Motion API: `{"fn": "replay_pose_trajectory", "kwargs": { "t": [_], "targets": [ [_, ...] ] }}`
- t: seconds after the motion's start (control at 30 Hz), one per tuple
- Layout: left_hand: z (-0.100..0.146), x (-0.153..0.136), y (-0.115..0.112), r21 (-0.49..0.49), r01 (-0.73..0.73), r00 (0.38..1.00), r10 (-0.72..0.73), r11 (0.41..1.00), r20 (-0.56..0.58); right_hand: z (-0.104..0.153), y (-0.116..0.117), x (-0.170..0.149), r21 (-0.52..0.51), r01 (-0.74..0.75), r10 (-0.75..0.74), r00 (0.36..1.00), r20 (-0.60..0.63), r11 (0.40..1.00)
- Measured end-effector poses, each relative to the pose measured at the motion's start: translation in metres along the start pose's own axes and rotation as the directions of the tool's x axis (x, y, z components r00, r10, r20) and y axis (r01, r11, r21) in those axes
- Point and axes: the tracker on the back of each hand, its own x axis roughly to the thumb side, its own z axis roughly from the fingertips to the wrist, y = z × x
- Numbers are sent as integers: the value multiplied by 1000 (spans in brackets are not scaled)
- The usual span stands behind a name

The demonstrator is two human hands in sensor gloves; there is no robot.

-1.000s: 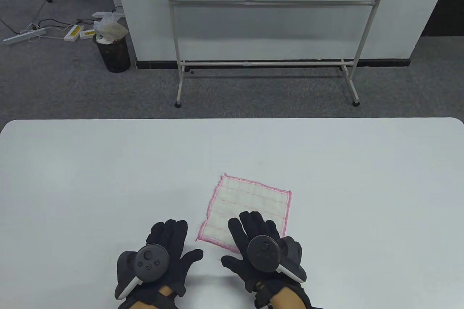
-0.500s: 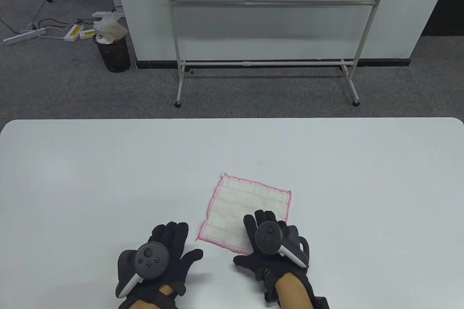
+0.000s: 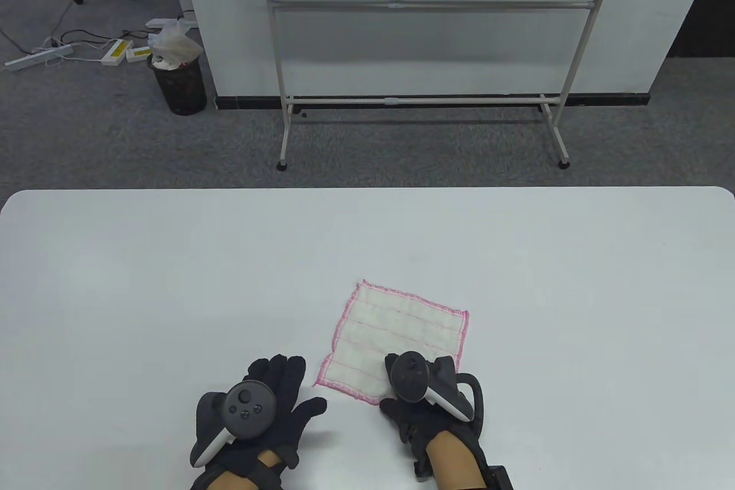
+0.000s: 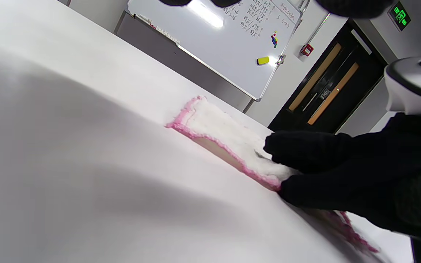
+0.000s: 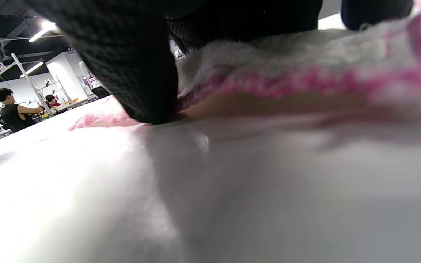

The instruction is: Squeeze dry dish cloth into compact mass

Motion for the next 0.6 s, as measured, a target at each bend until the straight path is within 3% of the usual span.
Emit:
{"fn": "replay_pose_trajectory", "kwargs": {
  "t": [0.27, 0.4, 0.47, 0.6],
  "targets": [
    [3, -4, 3, -17, -65, 998, 65, 998, -9, 7, -6, 0, -118, -19, 21, 1000, 9, 993],
    [6, -4, 3, -17, -102, 995, 102, 995, -8, 12, -17, -13, -232, 155, -168, 985, -40, 960],
    [6, -3, 3, -27, -115, 993, 115, 993, -10, 16, -24, -20, -265, 311, -333, 942, -40, 913],
    [4, -1, 2, -47, -160, 987, 160, 986, -10, 24, -35, -32, -355, 620, -634, 768, 93, 700]
  ]
}}
